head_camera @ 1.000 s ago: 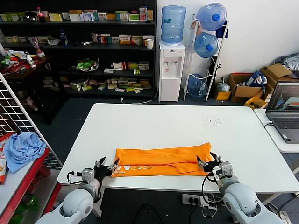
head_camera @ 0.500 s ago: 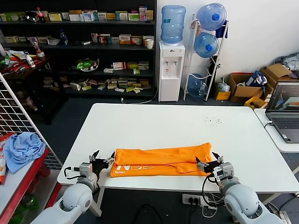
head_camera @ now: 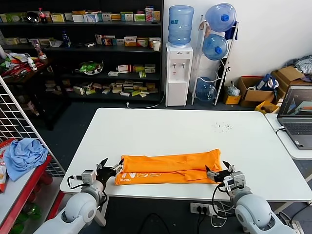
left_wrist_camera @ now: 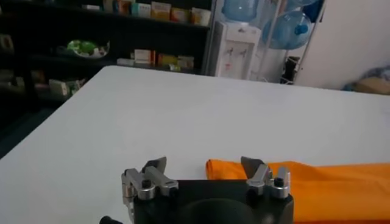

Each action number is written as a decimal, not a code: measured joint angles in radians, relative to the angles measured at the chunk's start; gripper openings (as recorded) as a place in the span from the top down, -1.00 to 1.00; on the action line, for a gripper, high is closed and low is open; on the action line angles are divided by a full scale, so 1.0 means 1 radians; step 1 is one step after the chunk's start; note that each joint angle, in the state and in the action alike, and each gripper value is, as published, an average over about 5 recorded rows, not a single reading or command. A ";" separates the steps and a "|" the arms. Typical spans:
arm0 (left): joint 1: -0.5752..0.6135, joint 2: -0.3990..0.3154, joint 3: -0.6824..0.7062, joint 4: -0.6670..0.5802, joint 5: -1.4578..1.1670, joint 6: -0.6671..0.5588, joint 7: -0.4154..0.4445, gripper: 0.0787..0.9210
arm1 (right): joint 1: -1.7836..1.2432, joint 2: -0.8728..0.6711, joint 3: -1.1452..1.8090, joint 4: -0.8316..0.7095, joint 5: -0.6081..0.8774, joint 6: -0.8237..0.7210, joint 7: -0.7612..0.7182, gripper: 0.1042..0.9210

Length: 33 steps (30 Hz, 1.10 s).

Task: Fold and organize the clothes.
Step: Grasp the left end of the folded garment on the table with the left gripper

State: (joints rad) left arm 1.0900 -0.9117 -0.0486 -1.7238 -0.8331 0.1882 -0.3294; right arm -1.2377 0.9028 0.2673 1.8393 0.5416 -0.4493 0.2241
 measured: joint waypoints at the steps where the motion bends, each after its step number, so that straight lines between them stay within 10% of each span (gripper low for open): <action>1: -0.002 -0.002 0.003 0.004 -0.003 0.003 0.002 -0.77 | 0.000 0.000 0.000 0.000 0.001 0.000 0.000 -0.76; 16: -0.011 -0.012 0.038 0.061 -0.020 0.043 0.030 -0.70 | 0.027 0.005 -0.016 -0.016 0.021 -0.004 0.005 -0.76; 33: -0.007 -0.015 0.045 0.056 -0.002 0.051 0.068 0.45 | 0.038 0.014 -0.015 -0.018 0.025 -0.004 0.009 -0.76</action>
State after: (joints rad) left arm 1.0830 -0.9266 -0.0036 -1.6676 -0.8349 0.2390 -0.2615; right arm -1.2000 0.9168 0.2520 1.8209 0.5664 -0.4531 0.2335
